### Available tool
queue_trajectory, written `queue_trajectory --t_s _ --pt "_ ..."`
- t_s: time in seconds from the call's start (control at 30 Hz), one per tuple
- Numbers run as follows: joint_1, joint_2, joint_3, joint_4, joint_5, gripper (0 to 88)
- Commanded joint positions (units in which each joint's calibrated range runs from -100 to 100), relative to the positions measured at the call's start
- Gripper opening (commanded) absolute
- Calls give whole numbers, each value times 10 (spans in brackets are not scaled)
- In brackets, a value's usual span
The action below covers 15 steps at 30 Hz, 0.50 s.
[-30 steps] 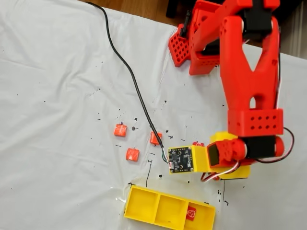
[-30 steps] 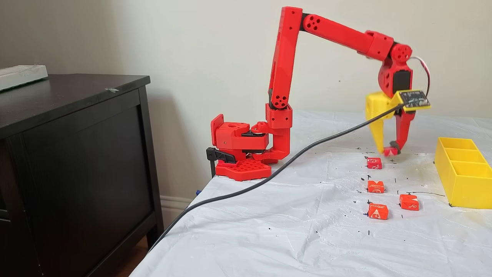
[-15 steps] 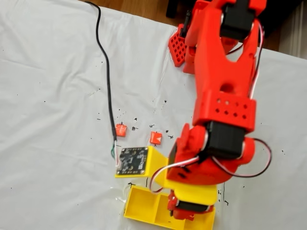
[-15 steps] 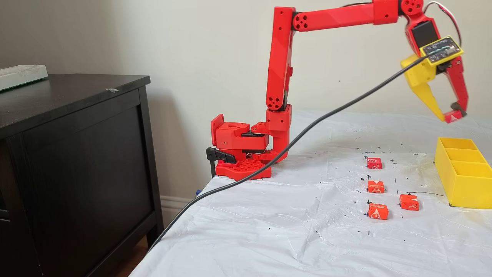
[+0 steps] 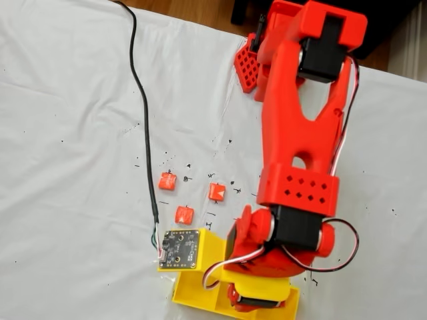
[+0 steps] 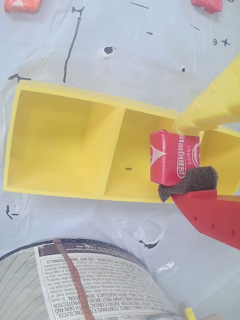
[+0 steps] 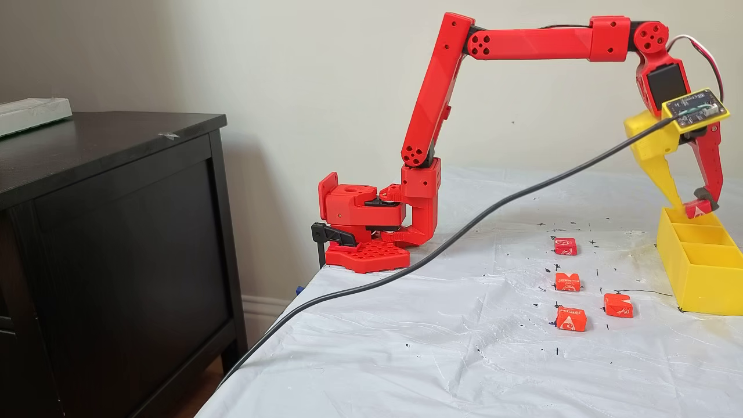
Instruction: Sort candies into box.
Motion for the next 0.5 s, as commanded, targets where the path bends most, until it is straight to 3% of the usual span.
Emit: queue_trajectory --t_s 0.0,0.13,0.2,0.47 --pt "-12 -9 -56 -14 2 25" --pt "-14 -9 -51 -7 7 310" --pt "-15 -11 -50 -2 5 383" --pt "-18 -31 -42 13 3 389"
